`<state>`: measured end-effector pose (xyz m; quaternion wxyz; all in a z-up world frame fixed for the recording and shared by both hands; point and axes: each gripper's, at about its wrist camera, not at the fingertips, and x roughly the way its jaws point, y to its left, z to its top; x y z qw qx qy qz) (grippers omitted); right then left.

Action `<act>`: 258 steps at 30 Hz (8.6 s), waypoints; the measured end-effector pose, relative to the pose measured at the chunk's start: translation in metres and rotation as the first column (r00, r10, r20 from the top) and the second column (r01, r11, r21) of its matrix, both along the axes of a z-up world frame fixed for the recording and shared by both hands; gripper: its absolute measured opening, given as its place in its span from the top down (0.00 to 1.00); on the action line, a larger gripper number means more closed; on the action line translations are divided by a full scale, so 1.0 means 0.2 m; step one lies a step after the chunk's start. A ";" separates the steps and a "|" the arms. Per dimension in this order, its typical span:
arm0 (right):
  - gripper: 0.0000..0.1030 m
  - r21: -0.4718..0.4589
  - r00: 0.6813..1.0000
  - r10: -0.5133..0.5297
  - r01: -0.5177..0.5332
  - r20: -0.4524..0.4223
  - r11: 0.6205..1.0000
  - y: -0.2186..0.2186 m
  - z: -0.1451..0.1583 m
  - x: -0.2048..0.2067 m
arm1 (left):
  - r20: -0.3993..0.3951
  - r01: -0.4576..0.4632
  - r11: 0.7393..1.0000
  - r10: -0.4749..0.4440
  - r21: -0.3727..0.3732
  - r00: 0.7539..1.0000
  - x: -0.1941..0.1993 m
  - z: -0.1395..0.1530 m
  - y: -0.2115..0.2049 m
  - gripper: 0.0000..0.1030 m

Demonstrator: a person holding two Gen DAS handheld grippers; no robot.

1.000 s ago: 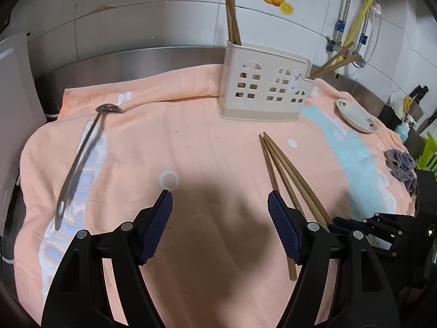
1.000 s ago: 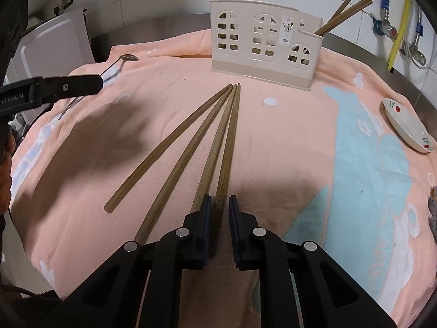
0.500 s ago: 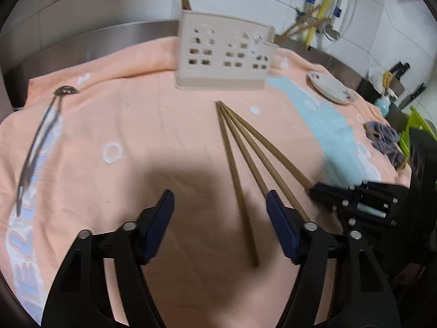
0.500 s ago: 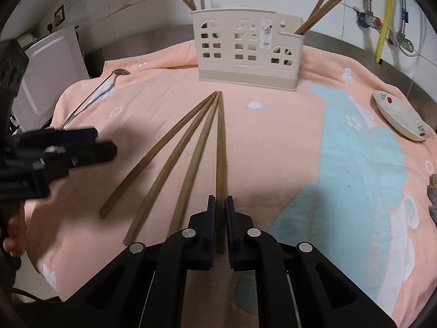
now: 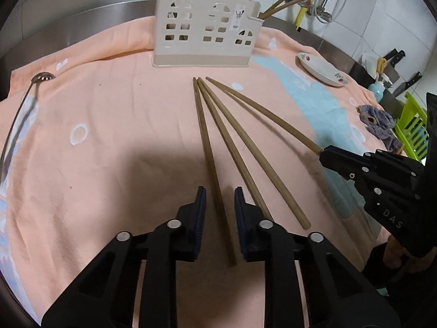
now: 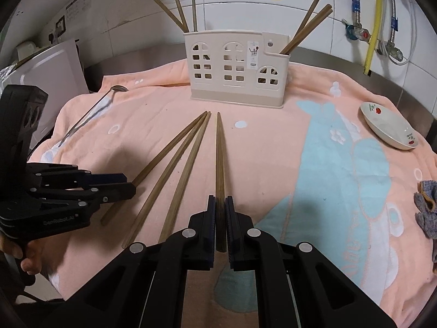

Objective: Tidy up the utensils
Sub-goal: 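Close the left tool on a chopstick while the right tool closes on another, then lift the chopstick with the left tool while the right tool raises its chopstick toward the holder, then drop the chopstick into the holder and open the left tool while the right tool releases its chopstick, then move both open tools back toward the last chopsticks on the towel, then close the right tool on a chopstick while the left tool lowers toward another, then close the left tool on a wooden chopstick while the right tool holds its chopstick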

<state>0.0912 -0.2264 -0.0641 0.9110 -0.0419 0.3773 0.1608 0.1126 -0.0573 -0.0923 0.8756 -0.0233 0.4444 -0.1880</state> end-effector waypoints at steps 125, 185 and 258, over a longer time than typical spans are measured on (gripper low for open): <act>0.81 -0.025 0.944 -0.027 0.037 0.330 0.999 -0.09 0.92 0.77 | 0.485 -0.041 0.999 0.039 -0.007 0.874 0.90 1.31 0.10 0.81; 0.85 0.065 0.990 0.035 -0.026 -0.134 0.998 0.21 -0.12 0.07 | 0.278 -0.351 0.936 0.336 0.004 0.900 0.05 0.45 0.46 0.05; 0.94 0.030 0.999 -0.020 0.018 0.050 0.999 -0.05 0.06 -0.12 | 0.018 -0.002 0.988 -0.001 0.152 1.000 -0.03 0.01 -0.18 0.90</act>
